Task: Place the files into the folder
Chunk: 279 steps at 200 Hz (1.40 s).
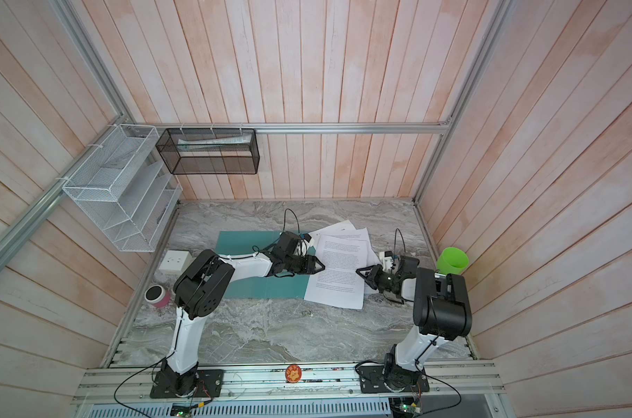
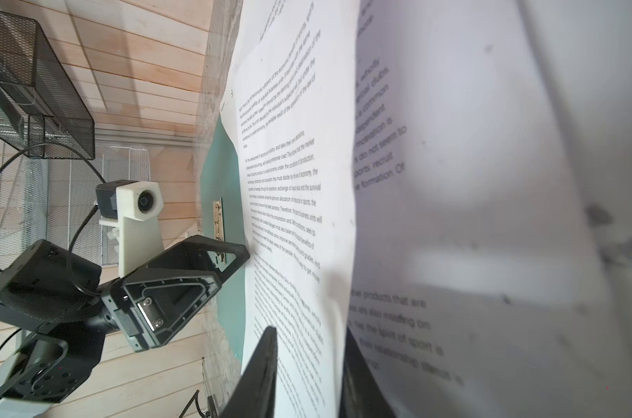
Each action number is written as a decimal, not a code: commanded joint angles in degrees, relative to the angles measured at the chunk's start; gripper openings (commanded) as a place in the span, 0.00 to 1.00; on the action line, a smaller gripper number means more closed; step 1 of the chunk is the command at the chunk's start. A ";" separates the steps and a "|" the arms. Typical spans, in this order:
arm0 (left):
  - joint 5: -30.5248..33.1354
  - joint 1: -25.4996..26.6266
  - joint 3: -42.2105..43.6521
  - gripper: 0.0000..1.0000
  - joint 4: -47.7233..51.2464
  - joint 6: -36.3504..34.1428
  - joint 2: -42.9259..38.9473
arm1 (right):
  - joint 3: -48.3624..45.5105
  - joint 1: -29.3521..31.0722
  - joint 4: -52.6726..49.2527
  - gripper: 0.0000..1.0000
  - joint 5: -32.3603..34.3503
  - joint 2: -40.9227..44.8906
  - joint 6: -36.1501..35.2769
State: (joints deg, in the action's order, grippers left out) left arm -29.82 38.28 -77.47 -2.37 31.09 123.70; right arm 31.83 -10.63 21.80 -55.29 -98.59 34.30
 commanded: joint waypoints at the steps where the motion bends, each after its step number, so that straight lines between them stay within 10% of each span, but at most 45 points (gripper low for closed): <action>1: -0.92 0.21 -0.31 0.55 -0.02 -0.97 1.55 | 2.36 2.10 2.21 0.23 -1.19 -2.44 1.23; 92: -1.62 -2.00 0.51 0.55 0.48 -1.72 -1.97 | 2.73 4.74 10.98 0.00 -4.90 -3.72 8.59; 159: -5.14 -4.22 -1.46 0.84 1.71 1.76 -13.15 | -0.03 6.68 42.73 0.00 -10.53 -3.90 35.15; 227: -0.59 -14.42 16.22 0.84 3.52 4.16 -37.19 | 9.42 18.87 53.05 0.00 -4.37 -2.41 52.51; 279: 0.34 -26.45 29.55 0.83 4.43 3.80 -48.81 | 20.71 26.70 42.48 0.00 3.54 -5.24 46.84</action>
State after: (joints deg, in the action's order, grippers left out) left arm -30.76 16.16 -52.60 0.91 35.07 77.47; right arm 47.27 13.43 68.47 -56.14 -102.28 83.57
